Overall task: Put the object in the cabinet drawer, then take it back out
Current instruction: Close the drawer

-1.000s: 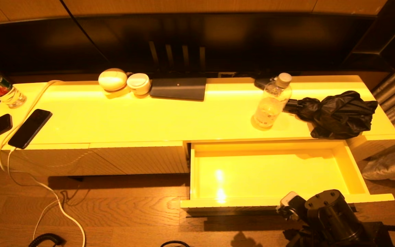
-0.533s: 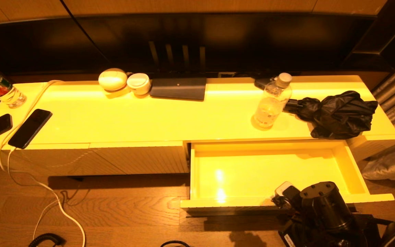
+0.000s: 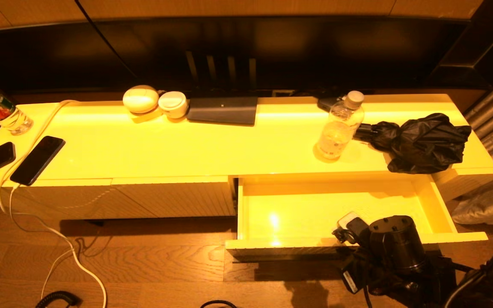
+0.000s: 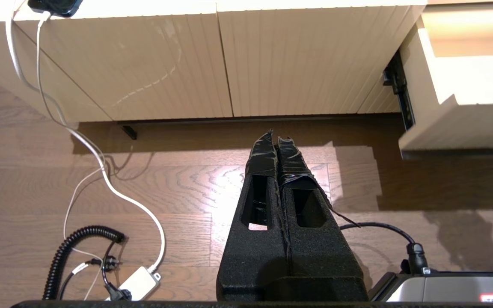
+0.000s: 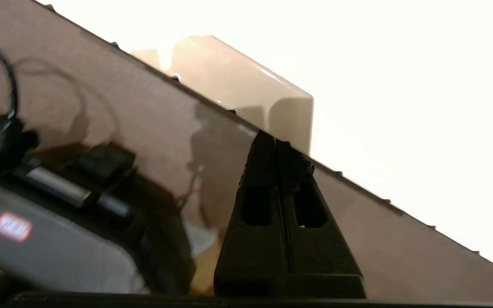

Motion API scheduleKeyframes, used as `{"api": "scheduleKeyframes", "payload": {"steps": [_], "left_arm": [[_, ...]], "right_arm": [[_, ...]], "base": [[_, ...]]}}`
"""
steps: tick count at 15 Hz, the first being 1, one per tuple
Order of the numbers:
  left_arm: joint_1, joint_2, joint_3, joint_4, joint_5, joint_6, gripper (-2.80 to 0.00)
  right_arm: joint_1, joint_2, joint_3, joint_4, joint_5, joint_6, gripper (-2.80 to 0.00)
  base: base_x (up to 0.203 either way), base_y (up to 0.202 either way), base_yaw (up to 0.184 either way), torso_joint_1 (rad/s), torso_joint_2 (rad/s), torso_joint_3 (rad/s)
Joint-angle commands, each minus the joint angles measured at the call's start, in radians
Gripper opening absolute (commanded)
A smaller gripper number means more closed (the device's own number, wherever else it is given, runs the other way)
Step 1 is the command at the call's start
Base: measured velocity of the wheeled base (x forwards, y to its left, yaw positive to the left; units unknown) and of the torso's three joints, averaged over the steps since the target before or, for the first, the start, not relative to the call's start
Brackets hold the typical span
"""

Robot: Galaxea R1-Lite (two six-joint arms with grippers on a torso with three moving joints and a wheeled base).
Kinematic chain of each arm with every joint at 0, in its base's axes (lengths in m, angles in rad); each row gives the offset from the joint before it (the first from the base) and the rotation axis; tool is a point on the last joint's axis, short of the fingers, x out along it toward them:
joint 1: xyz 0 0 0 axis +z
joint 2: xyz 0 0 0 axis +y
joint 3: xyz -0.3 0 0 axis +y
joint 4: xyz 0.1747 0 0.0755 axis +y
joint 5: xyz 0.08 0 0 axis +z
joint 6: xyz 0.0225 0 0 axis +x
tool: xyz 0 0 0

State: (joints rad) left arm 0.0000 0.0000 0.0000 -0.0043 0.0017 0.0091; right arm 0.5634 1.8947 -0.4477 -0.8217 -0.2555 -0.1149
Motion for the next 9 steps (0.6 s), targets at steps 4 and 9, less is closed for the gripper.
{"api": "scheduleKeyframes", "payload": {"steps": [4,9], "left_arm": [[0.000,0.000,0.002,0.000,0.000,0.000,-2.80],[0.000,0.000,0.002,0.000,0.000,0.000,-2.80]], "right_arm": [[-0.027,0.122,-0.030,-0.187,-0.057,-0.041,-2.80],[-0.043,0.182,-0.107,-0.329,-0.133,-0.103,-2.80]], "base": [[0.000,0.000,0.000,0.000,0.00,0.000],[0.000,0.000,0.000,0.000,0.00,0.000]]}}
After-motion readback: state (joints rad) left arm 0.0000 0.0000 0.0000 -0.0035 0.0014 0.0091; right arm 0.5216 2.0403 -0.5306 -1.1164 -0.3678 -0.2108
